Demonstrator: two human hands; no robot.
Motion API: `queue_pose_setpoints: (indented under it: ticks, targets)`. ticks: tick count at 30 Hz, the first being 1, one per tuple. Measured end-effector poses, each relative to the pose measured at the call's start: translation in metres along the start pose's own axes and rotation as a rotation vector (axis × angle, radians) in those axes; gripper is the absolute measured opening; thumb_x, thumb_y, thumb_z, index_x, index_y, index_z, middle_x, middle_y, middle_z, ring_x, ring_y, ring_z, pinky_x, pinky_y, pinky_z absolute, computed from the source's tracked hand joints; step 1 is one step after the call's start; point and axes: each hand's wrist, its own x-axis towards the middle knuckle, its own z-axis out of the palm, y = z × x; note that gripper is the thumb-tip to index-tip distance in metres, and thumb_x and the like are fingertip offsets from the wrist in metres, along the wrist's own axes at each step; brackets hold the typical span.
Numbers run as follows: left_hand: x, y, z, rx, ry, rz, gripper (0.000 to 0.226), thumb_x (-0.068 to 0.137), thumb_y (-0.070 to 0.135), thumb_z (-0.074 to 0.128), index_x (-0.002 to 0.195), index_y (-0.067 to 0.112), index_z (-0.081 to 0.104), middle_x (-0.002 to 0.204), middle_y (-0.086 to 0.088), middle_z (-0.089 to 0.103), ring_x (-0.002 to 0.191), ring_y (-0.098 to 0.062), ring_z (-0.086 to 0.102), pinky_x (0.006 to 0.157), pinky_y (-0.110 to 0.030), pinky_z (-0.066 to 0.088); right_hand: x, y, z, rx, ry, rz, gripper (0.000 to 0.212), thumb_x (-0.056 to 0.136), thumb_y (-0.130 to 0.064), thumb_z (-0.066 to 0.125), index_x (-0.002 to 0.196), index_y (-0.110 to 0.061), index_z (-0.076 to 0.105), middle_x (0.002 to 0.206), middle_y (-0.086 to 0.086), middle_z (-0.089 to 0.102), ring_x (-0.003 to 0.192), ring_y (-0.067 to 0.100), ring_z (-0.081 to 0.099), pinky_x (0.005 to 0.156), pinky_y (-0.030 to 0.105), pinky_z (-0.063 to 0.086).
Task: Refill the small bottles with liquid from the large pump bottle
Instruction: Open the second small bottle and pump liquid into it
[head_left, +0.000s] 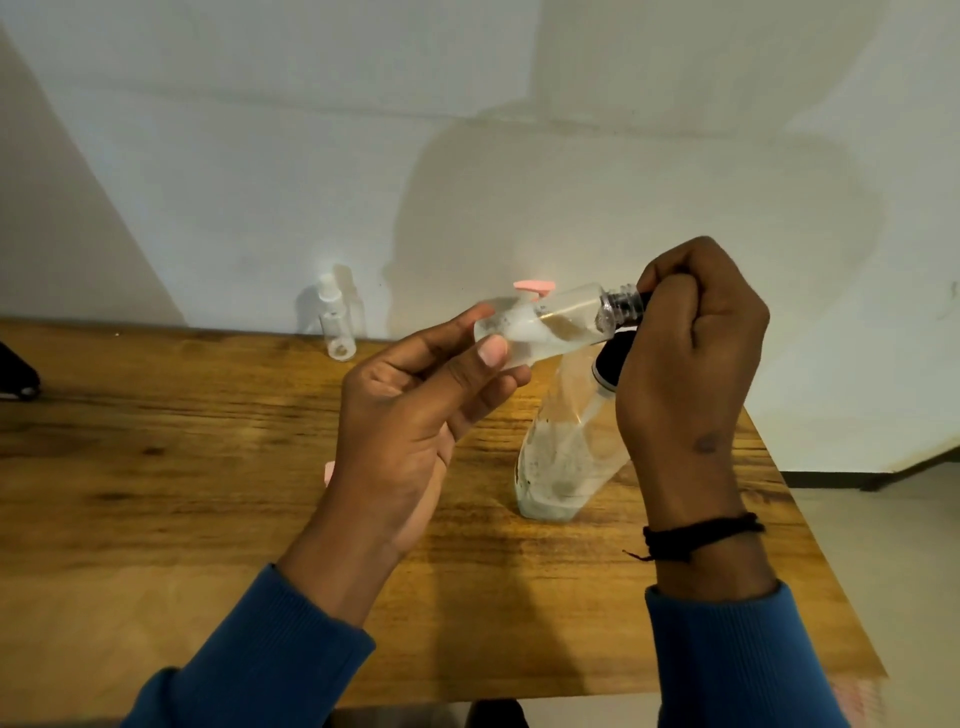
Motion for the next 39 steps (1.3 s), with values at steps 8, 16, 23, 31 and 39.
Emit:
queue_pose_setpoints:
  ticks: [8,16,23,31,39]
  targets:
    - [0.0,0.001,0.0,-0.008,0.013,-0.009,0.04,0.069,0.011,0.072,0.109,0.004,0.072,0.1,-0.016,0.076,0.081,-0.026,0.074,0.072,-0.024,0.06,0.0,0.001,-0.002,0.015,-0.022,-0.004,0.025,0.091,0.008,0.034,0.074,-0.003,0.05,0.058,-0.003,0.041,0.048,0.002,0.042,0.046,0.009,0.026]
    - [0.001,0.001,0.001,-0.013,0.009,-0.001,0.039,0.069,0.011,0.072,0.108,0.004,0.072,0.1,-0.015,0.076,0.082,-0.027,0.074,0.072,-0.024,0.06,0.0,0.002,0.0,0.03,-0.028,0.002,0.024,0.09,0.007,0.034,0.074,-0.003,0.05,0.057,-0.004,0.04,0.049,0.001,0.041,0.047,0.01,0.027]
    - [0.001,-0.001,0.003,-0.023,0.011,0.001,0.04,0.066,0.014,0.074,0.105,0.006,0.073,0.1,-0.015,0.076,0.081,-0.027,0.074,0.07,-0.023,0.06,-0.001,0.004,0.001,0.033,0.005,0.017,0.024,0.089,0.006,0.034,0.073,-0.002,0.049,0.057,-0.002,0.04,0.049,0.003,0.038,0.047,0.013,0.027]
    - [0.0,-0.002,0.002,-0.007,0.004,0.0,0.04,0.068,0.014,0.073,0.107,0.005,0.072,0.1,-0.014,0.076,0.081,-0.025,0.074,0.071,-0.023,0.06,0.0,0.002,0.0,0.034,-0.006,0.012,0.025,0.09,0.009,0.035,0.073,-0.004,0.049,0.057,-0.003,0.039,0.048,0.001,0.041,0.047,0.008,0.026]
    - [0.0,-0.002,0.003,-0.003,-0.001,-0.007,0.04,0.067,0.014,0.073,0.107,0.007,0.072,0.098,-0.013,0.076,0.08,-0.026,0.074,0.071,-0.023,0.06,0.002,0.002,-0.003,0.003,0.001,-0.01,0.025,0.089,0.008,0.035,0.073,-0.003,0.05,0.057,-0.003,0.041,0.048,0.0,0.043,0.047,0.009,0.027]
